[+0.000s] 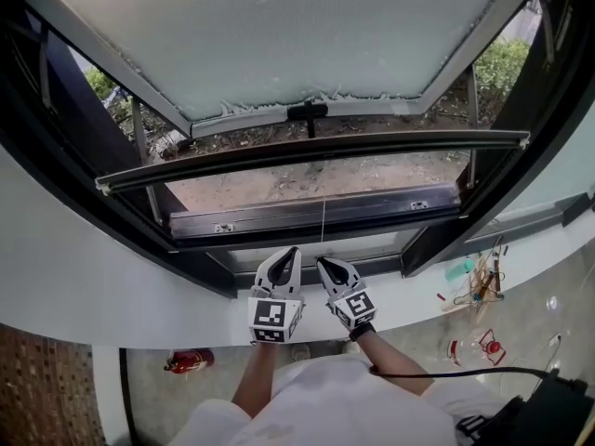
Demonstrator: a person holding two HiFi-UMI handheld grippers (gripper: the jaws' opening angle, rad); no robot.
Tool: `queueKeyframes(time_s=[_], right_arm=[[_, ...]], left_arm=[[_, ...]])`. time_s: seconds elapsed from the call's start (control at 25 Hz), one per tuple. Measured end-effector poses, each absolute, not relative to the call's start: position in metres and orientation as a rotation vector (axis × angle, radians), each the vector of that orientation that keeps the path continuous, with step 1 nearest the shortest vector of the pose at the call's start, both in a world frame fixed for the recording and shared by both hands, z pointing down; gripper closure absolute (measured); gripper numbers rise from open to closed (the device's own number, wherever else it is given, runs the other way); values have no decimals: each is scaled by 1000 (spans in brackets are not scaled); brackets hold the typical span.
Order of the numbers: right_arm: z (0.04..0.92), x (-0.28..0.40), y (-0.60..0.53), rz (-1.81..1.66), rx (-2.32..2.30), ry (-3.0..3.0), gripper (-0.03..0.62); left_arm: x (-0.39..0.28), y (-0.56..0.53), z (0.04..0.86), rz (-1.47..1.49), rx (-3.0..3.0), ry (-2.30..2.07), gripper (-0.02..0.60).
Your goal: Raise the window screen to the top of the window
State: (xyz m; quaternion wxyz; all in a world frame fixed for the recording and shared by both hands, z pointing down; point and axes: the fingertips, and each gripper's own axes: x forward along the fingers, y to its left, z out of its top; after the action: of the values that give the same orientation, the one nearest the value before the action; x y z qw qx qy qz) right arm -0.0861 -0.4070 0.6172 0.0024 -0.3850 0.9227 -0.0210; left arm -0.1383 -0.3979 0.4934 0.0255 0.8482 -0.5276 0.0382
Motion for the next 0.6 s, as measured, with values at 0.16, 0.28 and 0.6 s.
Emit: queueKeyframes(time_s=[0.16,0.28,0.6], right_arm=[[616,-83,-408,-67,-1213,2885,591],[613,-85,-406,-70,-1198,2886,591],[595,-88,-406,-36,-1169,2874,591]], left_arm=[[-141,-397,493,119,2618,-1643,580],[-140,-396,495,125,2614,-1641,580],[-142,-395,500,122,2592,-1653,580]])
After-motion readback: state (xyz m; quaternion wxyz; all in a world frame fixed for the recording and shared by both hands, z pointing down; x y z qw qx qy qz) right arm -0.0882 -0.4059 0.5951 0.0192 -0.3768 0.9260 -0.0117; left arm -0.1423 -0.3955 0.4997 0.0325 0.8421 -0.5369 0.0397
